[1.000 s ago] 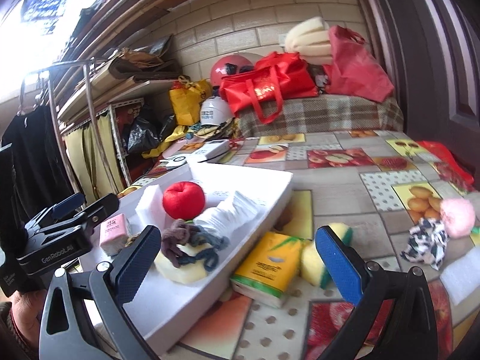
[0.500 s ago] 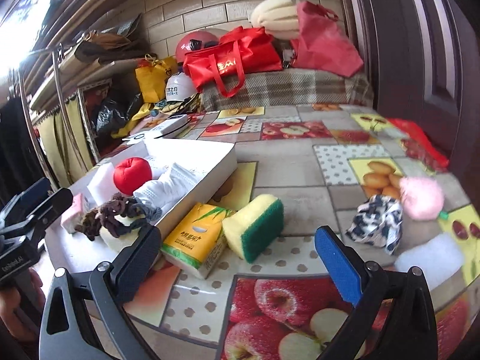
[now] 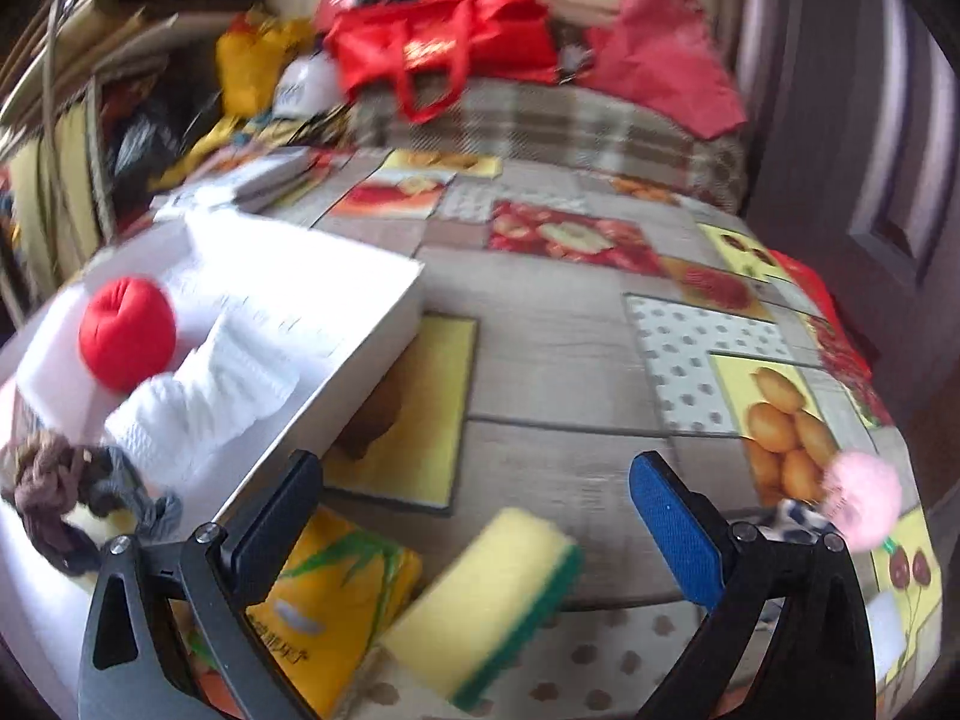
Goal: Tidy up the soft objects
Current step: 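Grasp the yellow tissue pack with the left tool while the right tool grasps the white foam block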
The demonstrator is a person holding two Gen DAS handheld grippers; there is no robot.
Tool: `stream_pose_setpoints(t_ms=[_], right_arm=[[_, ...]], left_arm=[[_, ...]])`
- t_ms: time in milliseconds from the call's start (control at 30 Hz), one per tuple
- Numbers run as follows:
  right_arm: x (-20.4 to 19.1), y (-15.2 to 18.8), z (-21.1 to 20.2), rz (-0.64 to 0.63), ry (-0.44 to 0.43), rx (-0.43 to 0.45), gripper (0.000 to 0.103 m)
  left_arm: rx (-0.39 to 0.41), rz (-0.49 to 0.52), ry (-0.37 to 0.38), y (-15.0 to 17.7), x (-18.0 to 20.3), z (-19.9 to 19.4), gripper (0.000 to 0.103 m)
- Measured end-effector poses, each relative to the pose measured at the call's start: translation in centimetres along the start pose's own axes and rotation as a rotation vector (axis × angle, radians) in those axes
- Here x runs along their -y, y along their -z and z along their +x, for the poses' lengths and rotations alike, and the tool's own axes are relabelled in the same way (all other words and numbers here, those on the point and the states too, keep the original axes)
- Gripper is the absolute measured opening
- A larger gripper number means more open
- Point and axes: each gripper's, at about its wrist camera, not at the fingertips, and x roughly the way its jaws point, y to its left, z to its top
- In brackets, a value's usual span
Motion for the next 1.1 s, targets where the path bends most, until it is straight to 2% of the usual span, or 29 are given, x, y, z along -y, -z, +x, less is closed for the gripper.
stream_pose_setpoints(t_ms=[67,167,333,567,733,867,1000,1100], right_arm=[[-0.3,0.2,-0.1,-0.025,-0.002,0.000,0.101],[0.1,0.8,-0.2,-0.029,-0.055,-0.026,0.101],[0.0,1.6,-1.0,-0.059,-0.068,-0.032,0.101],[-1.6,4.4,-4.7,-0.259,0.018,0.050,0.101],[0.3,6.7,-6.7,-0.315,0.079,0.071,0.102],[3.2,7.8,-8.1,-0.256,0.076,0.076,0.102],[6.0,8.6,-12.7,-0.105,0.036,0.256,0.102],[9.2,9.7,-14.5,0.044,0.039,0.286,0.102]], left_arm=[[0.000,-0.001,0.001,0.0,0.0,0.0,0.103],[0.000,0.000,0.000,0.0,0.0,-0.1,0.103],[0.001,-0.002,0.001,-0.1,0.0,-0.1,0.103],[0.007,-0.006,0.004,-0.1,-0.1,-0.1,0.103],[0.007,-0.006,0.005,-0.1,-0.1,-0.1,0.103],[0.011,-0.003,0.006,-0.1,-0.1,-0.2,0.103],[0.031,0.020,0.038,-0.1,0.7,-0.8,0.103],[0.035,0.055,0.121,0.1,2.6,-1.5,0.103]])
